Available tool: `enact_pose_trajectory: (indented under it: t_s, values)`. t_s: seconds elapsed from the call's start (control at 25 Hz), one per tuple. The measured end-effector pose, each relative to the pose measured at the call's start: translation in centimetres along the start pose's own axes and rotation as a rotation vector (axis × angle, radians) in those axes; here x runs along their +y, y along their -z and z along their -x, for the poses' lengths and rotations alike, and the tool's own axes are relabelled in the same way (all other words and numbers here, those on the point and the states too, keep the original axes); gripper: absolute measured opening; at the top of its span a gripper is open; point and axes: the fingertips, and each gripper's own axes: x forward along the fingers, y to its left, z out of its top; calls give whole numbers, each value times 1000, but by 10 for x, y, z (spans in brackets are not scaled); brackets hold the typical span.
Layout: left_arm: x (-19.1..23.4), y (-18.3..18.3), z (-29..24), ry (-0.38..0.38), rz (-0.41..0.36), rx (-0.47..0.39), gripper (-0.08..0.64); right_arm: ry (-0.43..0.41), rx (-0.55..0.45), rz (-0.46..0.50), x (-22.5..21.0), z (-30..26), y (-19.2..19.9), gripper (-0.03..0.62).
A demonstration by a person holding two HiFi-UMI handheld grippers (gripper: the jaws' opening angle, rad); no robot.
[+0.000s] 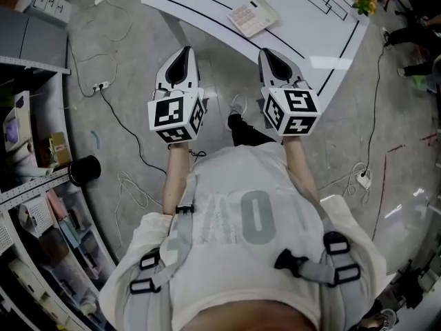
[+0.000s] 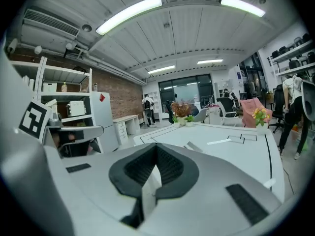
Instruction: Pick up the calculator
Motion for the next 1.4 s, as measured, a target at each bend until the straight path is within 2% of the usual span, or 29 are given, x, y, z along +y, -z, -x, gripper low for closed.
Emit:
enact_pose_trajectory:
  t_s: [0.16, 0.4, 0.6, 0.76, 0.84, 0.96, 1.12, 1.24, 1.4]
  values:
    - [5, -40, -95, 36, -11, -24, 20, 4, -3, -9, -52, -62, -43, 5]
    - [-10, -76, -195, 125, -53, -38, 21, 24, -26, -42, -106, -117, -70, 5]
    - [-30, -67, -209, 190, -86, 5, 20, 99, -67, -67, -115, -112, -77, 5]
    - [-74, -38, -245, 274, -94, 61, 21, 147, -78, -126, -153, -106, -54, 5]
    - [-94, -35, -258, 333, -103, 63, 20, 191, -88, -154, -168, -100, -48, 5]
    - [-110, -61, -271, 409, -109, 41, 21, 253, -107, -160, -173, -90, -73, 5]
    - [-163, -96, -320, 494, -114, 45, 21, 332, -120, -170, -233, -83, -117, 5]
    - [-189, -101, -343, 564, -147, 39, 21, 405, -131, -180, -262, -80, -125, 6]
    - [-192, -103, -361, 640, -167, 32, 21, 486, -134, -207, -273, -85, -126, 6]
